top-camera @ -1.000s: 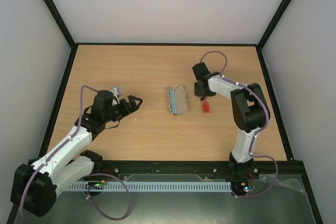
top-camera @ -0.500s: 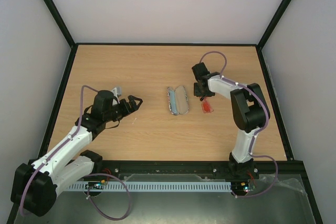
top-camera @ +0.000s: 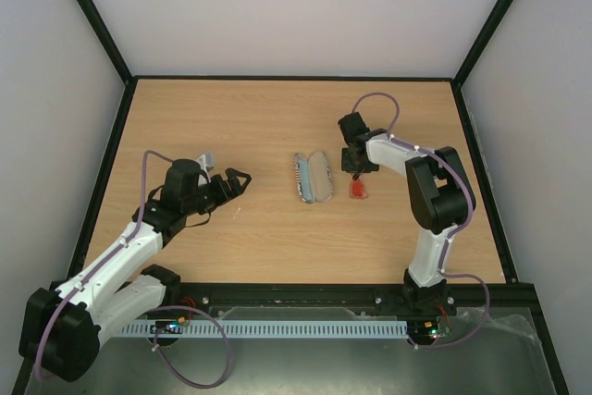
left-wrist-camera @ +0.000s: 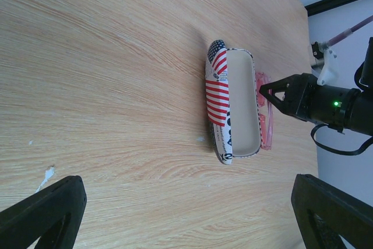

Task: Organize the sunglasses
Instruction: Pick up the sunglasses from the center of the board, then place the sunglasses in the sunglasses case.

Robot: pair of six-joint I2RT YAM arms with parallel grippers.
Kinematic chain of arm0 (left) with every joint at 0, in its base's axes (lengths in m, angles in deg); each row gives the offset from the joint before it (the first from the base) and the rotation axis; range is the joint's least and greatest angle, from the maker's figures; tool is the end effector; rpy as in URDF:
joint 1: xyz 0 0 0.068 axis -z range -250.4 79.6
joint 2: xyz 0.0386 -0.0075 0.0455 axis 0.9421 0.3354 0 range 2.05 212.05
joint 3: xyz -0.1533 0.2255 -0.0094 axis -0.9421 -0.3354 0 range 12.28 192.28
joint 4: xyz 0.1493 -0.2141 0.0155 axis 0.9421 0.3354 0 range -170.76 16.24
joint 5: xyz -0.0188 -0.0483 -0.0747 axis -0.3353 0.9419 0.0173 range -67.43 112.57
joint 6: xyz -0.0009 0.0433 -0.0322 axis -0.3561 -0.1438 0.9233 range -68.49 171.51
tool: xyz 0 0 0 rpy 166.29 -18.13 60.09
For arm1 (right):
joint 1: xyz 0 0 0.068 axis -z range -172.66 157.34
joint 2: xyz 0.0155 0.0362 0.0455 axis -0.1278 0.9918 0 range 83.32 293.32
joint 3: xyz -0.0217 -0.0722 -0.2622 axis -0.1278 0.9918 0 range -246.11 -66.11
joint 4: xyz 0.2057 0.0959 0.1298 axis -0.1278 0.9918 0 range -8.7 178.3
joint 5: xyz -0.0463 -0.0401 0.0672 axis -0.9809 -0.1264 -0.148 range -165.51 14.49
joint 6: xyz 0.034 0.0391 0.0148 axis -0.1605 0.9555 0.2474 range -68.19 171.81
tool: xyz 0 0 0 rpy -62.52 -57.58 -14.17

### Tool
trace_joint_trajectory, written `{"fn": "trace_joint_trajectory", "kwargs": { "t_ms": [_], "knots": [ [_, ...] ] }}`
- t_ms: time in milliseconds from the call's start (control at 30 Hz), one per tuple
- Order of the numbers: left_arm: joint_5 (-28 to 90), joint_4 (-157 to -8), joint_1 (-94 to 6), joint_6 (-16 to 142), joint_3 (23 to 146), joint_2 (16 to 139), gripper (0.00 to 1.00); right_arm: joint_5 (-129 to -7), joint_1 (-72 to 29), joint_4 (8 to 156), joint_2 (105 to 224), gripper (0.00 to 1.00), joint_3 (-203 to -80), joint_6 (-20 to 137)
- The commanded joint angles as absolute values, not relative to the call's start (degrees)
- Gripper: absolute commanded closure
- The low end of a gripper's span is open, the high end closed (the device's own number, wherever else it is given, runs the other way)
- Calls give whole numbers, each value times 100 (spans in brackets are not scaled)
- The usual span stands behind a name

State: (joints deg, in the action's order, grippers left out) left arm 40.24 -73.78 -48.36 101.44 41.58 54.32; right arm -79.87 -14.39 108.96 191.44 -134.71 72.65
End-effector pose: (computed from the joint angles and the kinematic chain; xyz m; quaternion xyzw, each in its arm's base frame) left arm 0.1822 -0.0855 0.2280 -0.1315 0.8489 -0.3981 0.3218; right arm 0.3464 0.1352 0.1539 -0.0001 0.9795 0.0371 0.1978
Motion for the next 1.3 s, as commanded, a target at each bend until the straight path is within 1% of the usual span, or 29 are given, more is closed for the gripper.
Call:
{"fn": "trace_joint_trajectory", "kwargs": {
  "t_ms": [0, 267, 500, 600, 800, 933, 1133, 1267],
  "knots": [
    [3960, -7338, -4869, 10081, 4383, 5436, 1, -8038, -1428, 10919, 19146, 90, -13423, 7308],
    [3953, -7303, -4869, 10055, 4413, 5464, 1, -8177, -1430, 11007, 18868, 96, -13435, 7316],
    [3951, -7265, -4869, 10022, 4490, 5537, 1, -8165, -1428, 11053, 18611, 97, -13416, 7297],
    [3929, -7246, -4869, 10007, 4513, 5573, 1, -7982, -1429, 11074, 18424, 98, -13394, 7316],
    [3889, -7252, -4869, 9994, 4484, 5652, 1, -7276, -1428, 11077, 17722, 98, -13350, 7301],
    [3872, -7321, -4857, 9994, 4455, 5776, 1, -6227, -1428, 10880, 17377, 97, -13352, 7382],
    [3844, -7436, -4816, 10027, 4507, 5990, 1, -5052, -1551, 10418, 17546, 97, -13355, 7577],
    [3816, -7469, -4784, 10059, 4532, 6083, 1, -4895, -1784, 10112, 17801, 97, -13352, 7664]
  ]
}}
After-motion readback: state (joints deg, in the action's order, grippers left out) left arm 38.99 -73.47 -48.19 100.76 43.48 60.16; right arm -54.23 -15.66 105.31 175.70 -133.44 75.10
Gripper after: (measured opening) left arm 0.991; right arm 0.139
